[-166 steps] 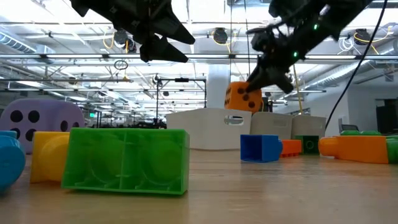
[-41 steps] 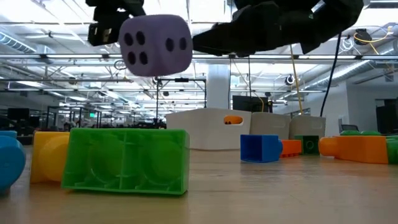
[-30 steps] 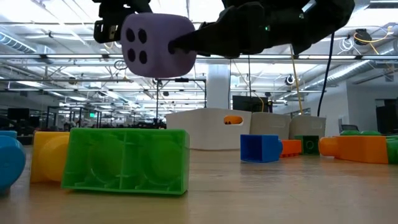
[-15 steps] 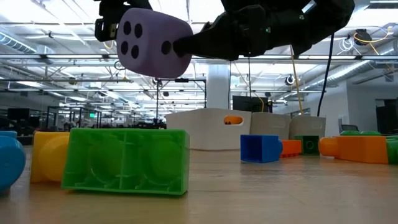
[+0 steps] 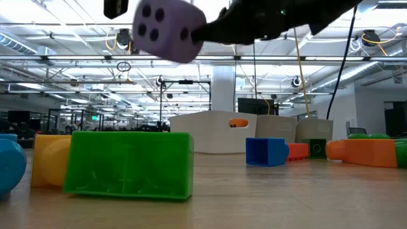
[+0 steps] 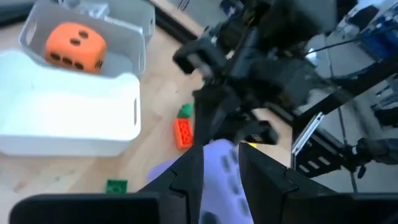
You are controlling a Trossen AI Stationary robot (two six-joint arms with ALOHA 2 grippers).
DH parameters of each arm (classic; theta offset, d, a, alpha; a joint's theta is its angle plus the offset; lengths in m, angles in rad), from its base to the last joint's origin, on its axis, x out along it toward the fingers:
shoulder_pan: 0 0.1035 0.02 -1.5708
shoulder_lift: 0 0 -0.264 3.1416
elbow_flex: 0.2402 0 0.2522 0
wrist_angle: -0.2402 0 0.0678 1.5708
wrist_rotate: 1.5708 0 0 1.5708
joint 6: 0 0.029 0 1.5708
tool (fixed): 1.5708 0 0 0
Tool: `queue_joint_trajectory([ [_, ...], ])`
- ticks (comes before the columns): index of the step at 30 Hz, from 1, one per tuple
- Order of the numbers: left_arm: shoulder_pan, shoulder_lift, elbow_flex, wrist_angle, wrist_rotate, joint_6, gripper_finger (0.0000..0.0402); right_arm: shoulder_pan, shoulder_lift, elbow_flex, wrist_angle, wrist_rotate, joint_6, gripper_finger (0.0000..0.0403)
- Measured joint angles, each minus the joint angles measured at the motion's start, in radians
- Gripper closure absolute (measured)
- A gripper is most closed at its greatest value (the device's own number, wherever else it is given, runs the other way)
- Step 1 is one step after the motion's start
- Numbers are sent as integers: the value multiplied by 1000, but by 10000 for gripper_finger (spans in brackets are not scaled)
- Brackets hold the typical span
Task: Pick & Place Toys
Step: Put the purple dice into the left grey bin
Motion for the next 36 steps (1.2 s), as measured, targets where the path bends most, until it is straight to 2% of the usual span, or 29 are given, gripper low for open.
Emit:
queue_joint_trajectory([
  [6, 0, -13, -1, -2, -74, 17, 289, 1, -125, -2, -237, 230, -32, 342],
  [10, 0, -3, -2, -2, -121, 17, 289, -16, -210, -3, -468, 383, -38, 344],
  [17, 0, 23, -5, -10, -144, 80, 289, -102, -319, -3, -775, 563, 22, 365],
  [21, 0, 42, -4, -10, -145, 90, 289, -175, -340, -3, -892, 565, 38, 365],
  [24, 0, 55, -3, -2, -142, 93, 289, -226, -338, -26, -911, 565, 31, 366],
  [32, 0, 71, -4, -11, -133, 107, 289, -310, -340, -99, -854, 522, -7, 371],
  [36, 2, 69, -4, -3, -133, 107, 289, -319, -339, -140, -752, 537, -35, 370],
])
